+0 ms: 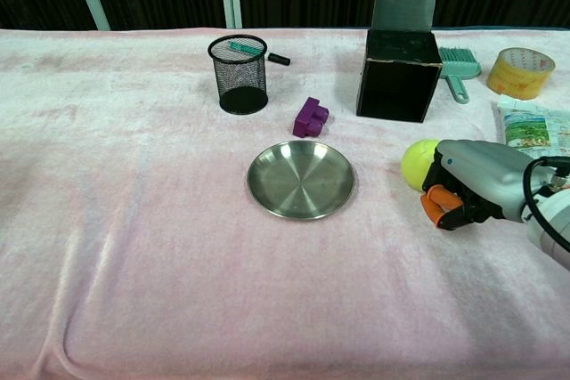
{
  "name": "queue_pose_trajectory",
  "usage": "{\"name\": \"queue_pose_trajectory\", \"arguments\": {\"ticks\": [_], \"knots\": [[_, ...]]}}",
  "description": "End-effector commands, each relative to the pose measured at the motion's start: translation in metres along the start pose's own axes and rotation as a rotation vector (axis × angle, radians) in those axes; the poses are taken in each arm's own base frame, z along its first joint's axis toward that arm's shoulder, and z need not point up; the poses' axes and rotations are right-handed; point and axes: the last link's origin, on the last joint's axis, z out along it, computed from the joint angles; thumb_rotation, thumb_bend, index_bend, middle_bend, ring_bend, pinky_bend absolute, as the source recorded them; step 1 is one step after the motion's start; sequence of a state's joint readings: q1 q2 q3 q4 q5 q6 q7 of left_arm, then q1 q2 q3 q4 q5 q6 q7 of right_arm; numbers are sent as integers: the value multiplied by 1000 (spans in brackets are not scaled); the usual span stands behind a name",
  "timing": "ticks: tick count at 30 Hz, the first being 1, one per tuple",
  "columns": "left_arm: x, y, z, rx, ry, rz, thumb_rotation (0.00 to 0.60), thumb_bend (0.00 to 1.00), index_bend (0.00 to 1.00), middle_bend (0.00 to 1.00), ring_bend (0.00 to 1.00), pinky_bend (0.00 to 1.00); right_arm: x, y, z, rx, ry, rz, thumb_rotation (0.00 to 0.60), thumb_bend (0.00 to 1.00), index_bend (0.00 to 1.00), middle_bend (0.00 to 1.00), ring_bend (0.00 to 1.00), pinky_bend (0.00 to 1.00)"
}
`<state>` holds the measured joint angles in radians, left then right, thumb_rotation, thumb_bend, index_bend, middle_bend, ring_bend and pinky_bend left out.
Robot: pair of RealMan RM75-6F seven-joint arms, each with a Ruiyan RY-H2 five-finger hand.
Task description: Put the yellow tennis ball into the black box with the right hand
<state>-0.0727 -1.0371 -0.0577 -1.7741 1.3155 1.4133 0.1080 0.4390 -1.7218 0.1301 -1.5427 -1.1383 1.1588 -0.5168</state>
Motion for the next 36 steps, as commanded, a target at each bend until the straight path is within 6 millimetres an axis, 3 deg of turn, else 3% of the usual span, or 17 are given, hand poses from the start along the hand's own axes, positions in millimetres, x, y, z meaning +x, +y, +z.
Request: {"name": "queue_pose_trajectory", "arguments": {"ticks": [1, 36], "knots": [[0, 0, 0, 1, 1, 2, 600, 429, 143, 64, 24, 0, 0, 0, 0, 0, 2, 2, 600, 793, 1000, 1000, 1000, 1000], [0, -1, 1, 5, 0, 1, 600, 429, 143, 64, 24, 0, -17, -2, 7, -24, -13, 25, 600, 793, 1000, 1000, 1000, 1000]]}}
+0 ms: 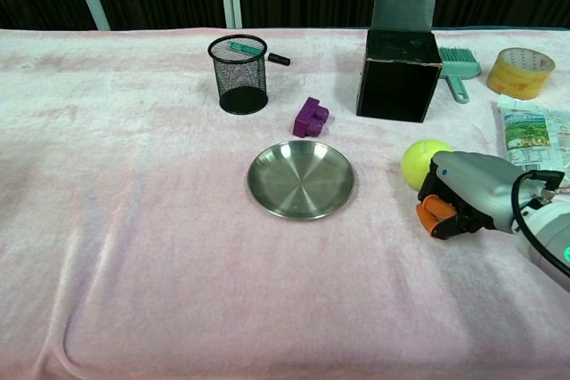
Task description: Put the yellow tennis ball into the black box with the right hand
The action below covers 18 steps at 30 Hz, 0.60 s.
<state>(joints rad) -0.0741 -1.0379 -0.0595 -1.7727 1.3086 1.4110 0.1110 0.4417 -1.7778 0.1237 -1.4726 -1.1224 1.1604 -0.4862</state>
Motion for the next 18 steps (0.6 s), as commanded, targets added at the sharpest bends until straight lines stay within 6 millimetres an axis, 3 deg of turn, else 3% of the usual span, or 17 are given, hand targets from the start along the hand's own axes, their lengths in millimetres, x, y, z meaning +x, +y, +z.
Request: {"name": "queue_pose_trajectory", "arguments": {"ticks": [1, 9, 18], "knots": [[0, 0, 0, 0, 1, -1, 600, 429, 143, 64, 24, 0, -2, -1, 4, -3, -3, 1, 600, 793, 1000, 1000, 1000, 1000], [1, 0, 0, 2, 3, -3, 600, 429, 143, 64, 24, 0, -4, -5, 25, -26, -13, 15, 600, 794, 1000, 1000, 1000, 1000], [1, -1, 2, 9, 4, -6, 600, 428, 143, 64, 24, 0, 14, -15, 60, -48, 8, 42, 600, 799, 1000, 1000, 1000, 1000]]}}
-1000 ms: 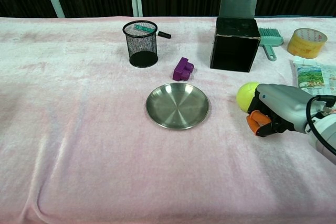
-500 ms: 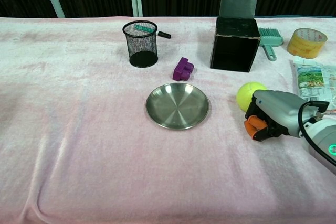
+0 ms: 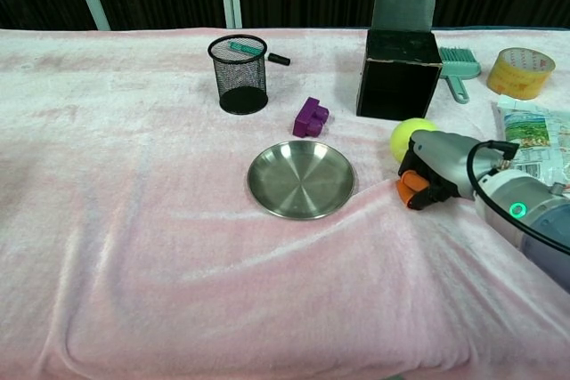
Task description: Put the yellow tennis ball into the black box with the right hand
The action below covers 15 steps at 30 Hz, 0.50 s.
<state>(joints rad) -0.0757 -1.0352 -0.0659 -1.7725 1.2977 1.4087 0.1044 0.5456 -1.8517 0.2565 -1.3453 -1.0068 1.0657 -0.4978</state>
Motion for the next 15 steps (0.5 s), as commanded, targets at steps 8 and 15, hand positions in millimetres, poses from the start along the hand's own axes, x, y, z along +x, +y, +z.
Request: {"name": "queue_pose_trajectory", "arguments": {"ticks": [8, 15], "knots": [[0, -1, 2, 6, 1, 2, 600, 429, 143, 64, 24, 0, 11, -9, 34, -46, -36, 2, 600, 799, 1000, 1000, 1000, 1000], [1, -1, 2, 8, 4, 2, 600, 429, 143, 64, 23, 0, 11, -12, 48, -66, -62, 17, 600, 799, 1000, 1000, 1000, 1000]]}}
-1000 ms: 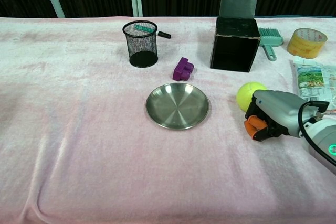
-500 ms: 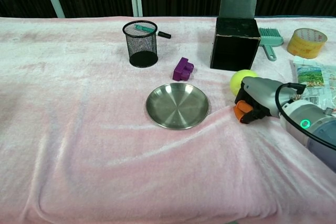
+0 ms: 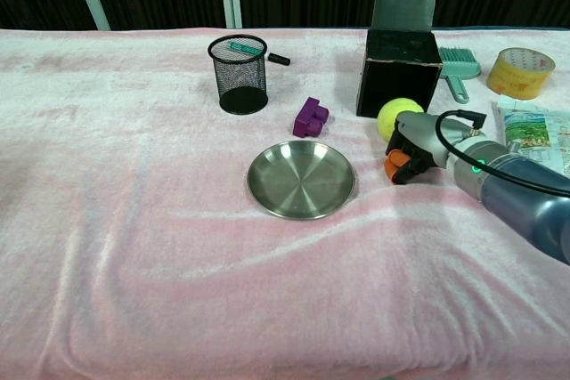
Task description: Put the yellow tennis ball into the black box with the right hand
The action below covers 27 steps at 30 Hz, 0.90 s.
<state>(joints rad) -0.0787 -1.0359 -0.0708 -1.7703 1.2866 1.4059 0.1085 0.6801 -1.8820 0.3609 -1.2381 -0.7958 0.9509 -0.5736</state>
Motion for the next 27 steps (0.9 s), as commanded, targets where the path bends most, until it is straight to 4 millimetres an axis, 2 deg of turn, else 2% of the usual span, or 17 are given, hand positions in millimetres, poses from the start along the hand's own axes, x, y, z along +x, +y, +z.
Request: {"name": "queue_pose_trajectory", "arguments": {"ticks": [1, 5, 9, 18, 27], "knots": [[0, 0, 0, 1, 2, -1, 600, 429, 143, 64, 23, 0, 2, -5, 6, 0, 0, 10, 600, 799, 1000, 1000, 1000, 1000], [2, -1, 0, 7, 8, -6, 600, 428, 143, 64, 24, 0, 14, -12, 19, -4, 40, 53, 600, 803, 1000, 1000, 1000, 1000], [2, -2, 1, 10, 7, -5, 600, 429, 143, 64, 23, 0, 25, -10, 33, -32, 60, 61, 600, 805, 1000, 1000, 1000, 1000], [2, -2, 2, 16, 8, -4, 600, 429, 143, 64, 24, 0, 28, -3, 46, -74, 22, 63, 600, 804, 1000, 1000, 1000, 1000], [3, -3, 2, 22, 11, -5, 600, 429, 143, 64, 24, 0, 31, -6, 56, -84, 42, 91, 600, 804, 1000, 1000, 1000, 1000]]}}
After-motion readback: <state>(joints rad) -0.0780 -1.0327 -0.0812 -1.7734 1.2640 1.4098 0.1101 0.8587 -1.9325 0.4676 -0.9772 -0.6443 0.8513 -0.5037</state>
